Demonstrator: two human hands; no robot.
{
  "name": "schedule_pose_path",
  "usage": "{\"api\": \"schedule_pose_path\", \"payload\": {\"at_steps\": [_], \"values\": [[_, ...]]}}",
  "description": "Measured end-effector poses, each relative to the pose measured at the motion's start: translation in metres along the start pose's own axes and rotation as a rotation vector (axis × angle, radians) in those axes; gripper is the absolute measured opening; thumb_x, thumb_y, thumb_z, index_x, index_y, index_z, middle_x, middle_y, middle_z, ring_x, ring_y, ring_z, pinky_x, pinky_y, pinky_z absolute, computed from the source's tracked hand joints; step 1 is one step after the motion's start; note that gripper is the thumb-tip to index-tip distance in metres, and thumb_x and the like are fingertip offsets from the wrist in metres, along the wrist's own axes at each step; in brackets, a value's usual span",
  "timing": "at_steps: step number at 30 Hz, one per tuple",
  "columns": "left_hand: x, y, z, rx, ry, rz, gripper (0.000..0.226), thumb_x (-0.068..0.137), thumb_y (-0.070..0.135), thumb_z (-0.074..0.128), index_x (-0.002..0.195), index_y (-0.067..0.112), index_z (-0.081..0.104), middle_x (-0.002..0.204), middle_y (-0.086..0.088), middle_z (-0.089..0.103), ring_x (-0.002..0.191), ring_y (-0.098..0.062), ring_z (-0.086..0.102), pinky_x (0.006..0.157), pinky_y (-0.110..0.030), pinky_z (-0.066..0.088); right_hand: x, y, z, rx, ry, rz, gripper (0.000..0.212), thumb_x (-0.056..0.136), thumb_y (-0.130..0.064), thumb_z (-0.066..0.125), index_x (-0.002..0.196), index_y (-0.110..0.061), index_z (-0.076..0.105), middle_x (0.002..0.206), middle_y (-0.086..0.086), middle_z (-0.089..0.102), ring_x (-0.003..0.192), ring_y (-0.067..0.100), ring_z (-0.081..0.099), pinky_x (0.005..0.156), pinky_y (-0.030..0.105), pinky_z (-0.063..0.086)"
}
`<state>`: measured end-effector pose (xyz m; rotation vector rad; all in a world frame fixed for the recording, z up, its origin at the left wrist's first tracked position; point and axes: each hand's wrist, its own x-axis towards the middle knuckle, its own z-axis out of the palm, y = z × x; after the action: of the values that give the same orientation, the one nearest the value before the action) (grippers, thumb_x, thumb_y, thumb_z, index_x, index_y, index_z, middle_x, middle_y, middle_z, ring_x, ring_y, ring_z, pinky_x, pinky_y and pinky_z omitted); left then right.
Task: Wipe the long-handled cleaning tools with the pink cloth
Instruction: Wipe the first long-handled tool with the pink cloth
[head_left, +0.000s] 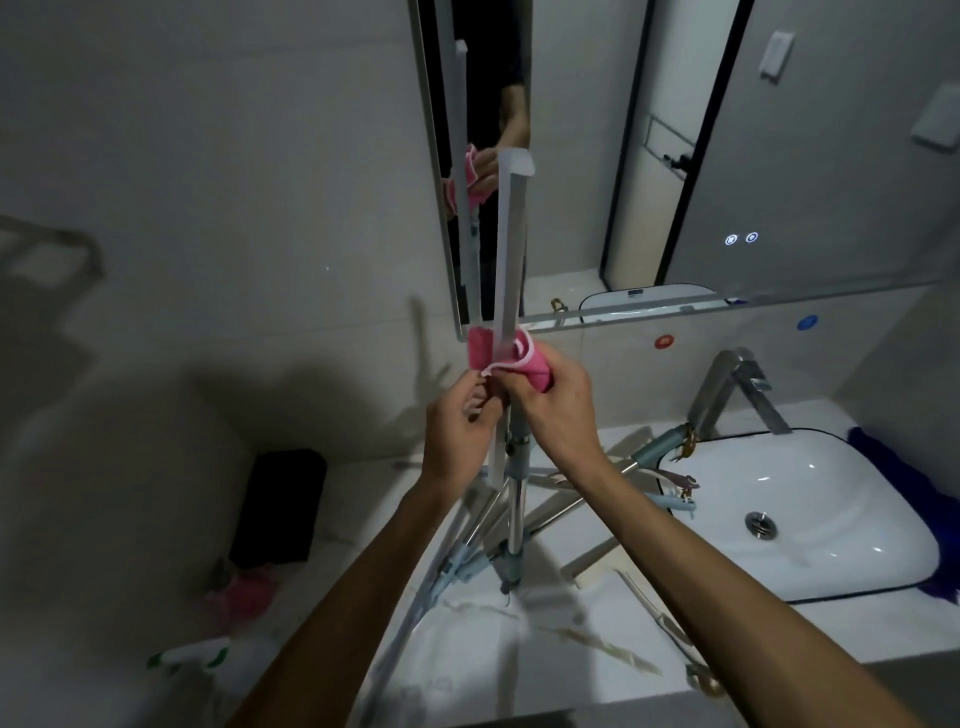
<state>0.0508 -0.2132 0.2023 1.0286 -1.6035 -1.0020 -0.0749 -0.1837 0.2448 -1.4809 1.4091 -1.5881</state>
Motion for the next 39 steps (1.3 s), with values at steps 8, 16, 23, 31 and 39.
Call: {"api": "schedule_pose_path", "payload": {"at_steps": [8, 16, 23, 31, 39], "values": [[0.008, 0.012, 0.004, 0.099, 0.015, -0.011, 0.019, 0.088, 0.005, 0.071, 0.087, 0.024, 0.068, 0.079, 0.008, 0.070, 0.076, -0.013, 0.069, 0.074, -0.036, 0.059, 0.018, -0.008, -0.007, -0.045, 0.034, 0.040, 0.009, 0.089, -0.019, 0.073, 0.081, -0.014, 0.072, 0.075, 0.004, 0.069, 0.070, 0.019, 0.066, 0.073, 0.039, 0.059], [0.006, 0.016, 0.002, 0.174, -0.051, 0.046, 0.017, 0.088, 0.007, 0.071, 0.081, 0.019, 0.061, 0.072, -0.001, 0.066, 0.065, -0.025, 0.065, 0.065, -0.051, 0.057, 0.055, -0.061, -0.013, 0.211, 0.211, -0.097, 0.019, 0.088, -0.029, 0.073, 0.094, -0.011, 0.073, 0.088, 0.001, 0.073, 0.087, 0.021, 0.072, 0.079, 0.037, 0.062], [0.011, 0.029, -0.003, 0.201, 0.165, 0.113, 0.014, 0.094, 0.005, 0.063, 0.086, 0.016, 0.066, 0.075, 0.003, 0.066, 0.071, -0.015, 0.063, 0.063, -0.021, 0.053, 0.028, -0.012, 0.004, 0.088, 0.022, 0.065, 0.014, 0.087, -0.018, 0.076, 0.095, -0.007, 0.074, 0.086, 0.003, 0.072, 0.080, 0.015, 0.070, 0.078, 0.035, 0.061], [0.028, 0.042, -0.015, 0.302, 0.138, 0.289, 0.016, 0.091, -0.001, 0.063, 0.087, 0.014, 0.067, 0.077, -0.001, 0.068, 0.069, -0.015, 0.066, 0.066, -0.033, 0.058, 0.051, -0.057, 0.007, 0.156, 0.121, -0.018, 0.009, 0.088, -0.014, 0.074, 0.092, -0.006, 0.074, 0.082, 0.004, 0.072, 0.077, 0.018, 0.069, 0.075, 0.034, 0.061], [0.037, 0.072, -0.017, 0.131, 0.218, 0.260, 0.020, 0.090, -0.008, 0.061, 0.094, 0.012, 0.066, 0.082, 0.011, 0.067, 0.077, -0.002, 0.066, 0.071, -0.018, 0.052, 0.076, -0.087, 0.012, 0.172, 0.132, -0.120, 0.007, 0.090, -0.017, 0.073, 0.095, -0.011, 0.074, 0.083, -0.002, 0.071, 0.075, 0.003, 0.065, 0.074, 0.022, 0.056]]}}
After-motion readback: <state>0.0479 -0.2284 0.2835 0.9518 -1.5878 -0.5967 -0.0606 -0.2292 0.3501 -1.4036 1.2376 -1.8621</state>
